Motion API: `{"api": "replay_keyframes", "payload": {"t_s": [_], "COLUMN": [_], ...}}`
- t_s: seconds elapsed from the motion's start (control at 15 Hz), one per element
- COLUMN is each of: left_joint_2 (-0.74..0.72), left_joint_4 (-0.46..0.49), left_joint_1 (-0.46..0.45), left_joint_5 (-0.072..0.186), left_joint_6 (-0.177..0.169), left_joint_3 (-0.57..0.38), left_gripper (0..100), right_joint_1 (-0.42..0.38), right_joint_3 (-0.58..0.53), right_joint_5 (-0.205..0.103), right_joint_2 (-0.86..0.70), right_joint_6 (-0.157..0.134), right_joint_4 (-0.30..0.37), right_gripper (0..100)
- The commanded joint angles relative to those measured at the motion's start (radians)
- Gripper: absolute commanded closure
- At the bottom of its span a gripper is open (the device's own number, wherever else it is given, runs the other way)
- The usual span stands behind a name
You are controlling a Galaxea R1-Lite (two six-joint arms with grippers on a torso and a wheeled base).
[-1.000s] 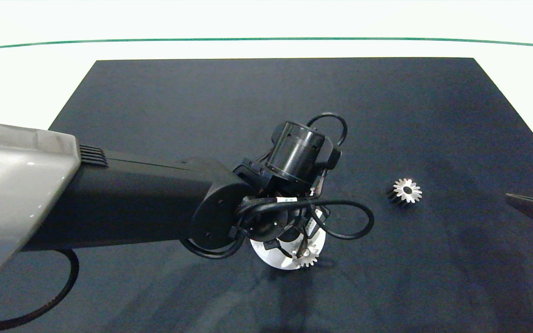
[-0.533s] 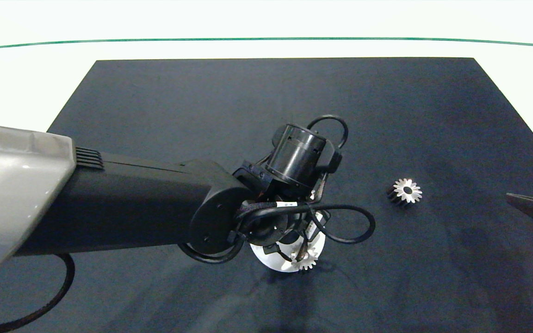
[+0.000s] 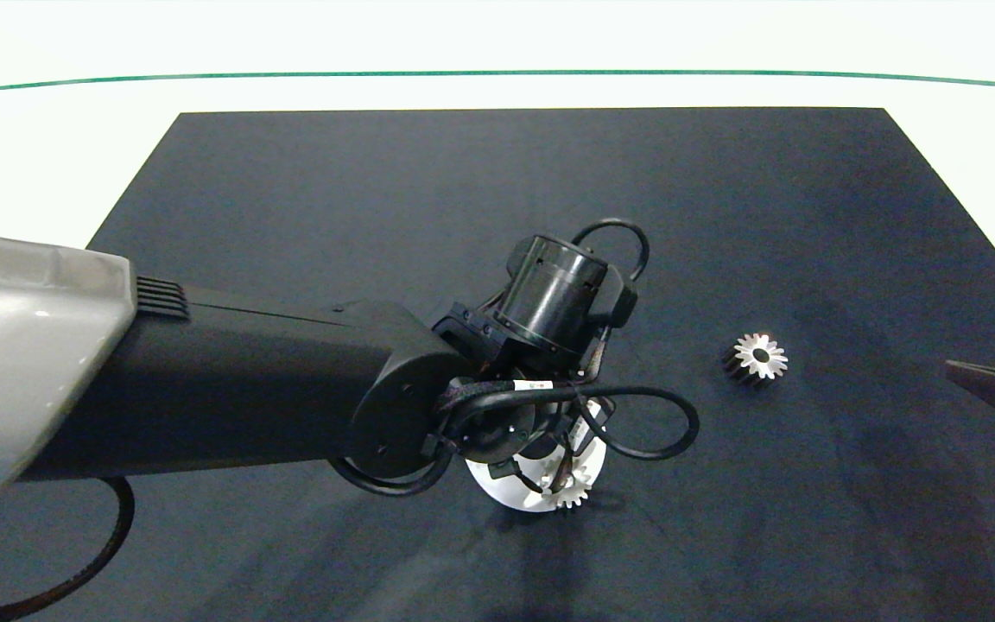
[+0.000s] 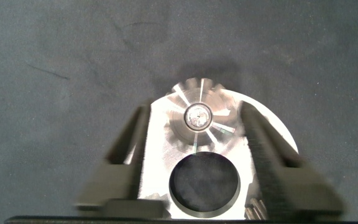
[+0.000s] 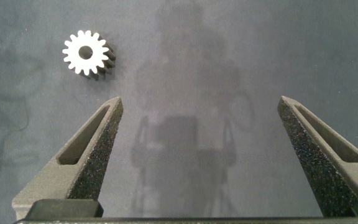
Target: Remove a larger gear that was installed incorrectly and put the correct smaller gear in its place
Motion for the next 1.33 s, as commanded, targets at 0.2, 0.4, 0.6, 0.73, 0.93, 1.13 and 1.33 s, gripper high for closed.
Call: {"api": "replay_keyframes", "payload": {"t_s": [0.2,0.4,0.6,0.73,0.93,1.13,1.33], "left_joint_2": [-0.027,-0.100,-0.222,-0.327,-0.501,-0.689,-0.909], "left_joint_4": [0.003,0.003,0.003,0.003,0.003,0.017,0.149], "left_joint_1": [0.008,0.032,0.105,0.177,0.279,0.359,0.487], "left_joint_5": [0.002,0.002,0.002,0.002,0.003,0.002,0.003], "left_joint_6": [0.001,-0.010,-0.013,-0.013,-0.014,-0.013,-0.013], "left_joint_3": [0.003,0.056,0.148,0.233,0.334,0.440,0.490], "left_gripper": [0,0,0,0,0,0,0], "right_joint_1": [-0.001,-0.002,-0.051,-0.091,-0.148,-0.225,-0.320], "right_joint_3": [-0.003,-0.002,-0.002,0.000,-0.009,0.003,0.041], "right_joint_5": [0.000,-0.002,-0.003,-0.003,0.000,-0.003,0.000], "right_joint_2": [-0.005,-0.031,-0.040,-0.045,-0.083,-0.149,-0.249], "right_joint_6": [-0.001,0.002,0.002,0.002,0.002,0.004,0.004], "right_joint_4": [0.000,0.000,0.000,0.006,0.090,0.136,0.147], "right_gripper": [0,0,0,0,0,0,0]}}
